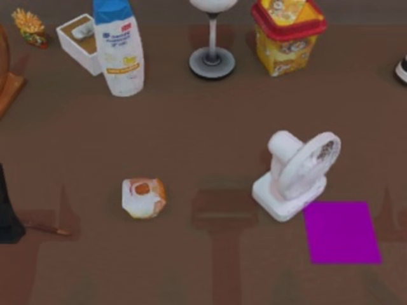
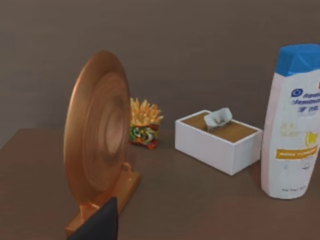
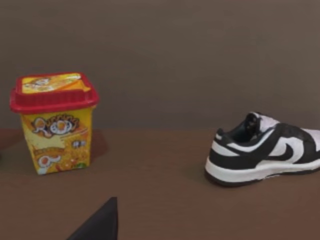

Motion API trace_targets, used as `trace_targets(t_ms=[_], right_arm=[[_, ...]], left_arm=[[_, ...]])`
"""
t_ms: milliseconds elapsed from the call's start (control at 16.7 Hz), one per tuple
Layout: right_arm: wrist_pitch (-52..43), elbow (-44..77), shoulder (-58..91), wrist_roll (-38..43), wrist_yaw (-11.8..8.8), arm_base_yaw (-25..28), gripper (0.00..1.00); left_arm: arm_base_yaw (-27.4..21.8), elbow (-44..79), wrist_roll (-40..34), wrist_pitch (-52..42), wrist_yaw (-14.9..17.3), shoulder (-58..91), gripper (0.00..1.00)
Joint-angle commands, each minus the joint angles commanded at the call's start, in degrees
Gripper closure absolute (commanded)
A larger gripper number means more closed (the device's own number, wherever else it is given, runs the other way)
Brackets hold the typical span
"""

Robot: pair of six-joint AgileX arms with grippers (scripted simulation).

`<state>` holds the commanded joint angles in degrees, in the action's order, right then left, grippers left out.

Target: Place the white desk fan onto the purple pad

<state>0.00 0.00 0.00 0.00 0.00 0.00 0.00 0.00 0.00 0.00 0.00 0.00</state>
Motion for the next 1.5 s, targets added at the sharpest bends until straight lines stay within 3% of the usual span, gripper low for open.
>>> trace_targets(t_ms=[240, 480, 1500], right_arm=[[-1.56, 1.74, 1.75, 1.49, -0.20, 0.76, 0.00], [-10.55, 12.37, 12.52, 9.88, -0.65, 4.42, 0.00], [-75.82, 95.98, 100.31, 71.84, 1.40, 26.66, 0.00]], left_arm=[[0.00, 0.00, 0.00, 0.00, 0.00, 0.00, 0.00], [0.00, 0.00, 0.00, 0.00, 0.00, 0.00, 0.00], [0.00, 0.00, 0.00, 0.00, 0.00, 0.00, 0.00]])
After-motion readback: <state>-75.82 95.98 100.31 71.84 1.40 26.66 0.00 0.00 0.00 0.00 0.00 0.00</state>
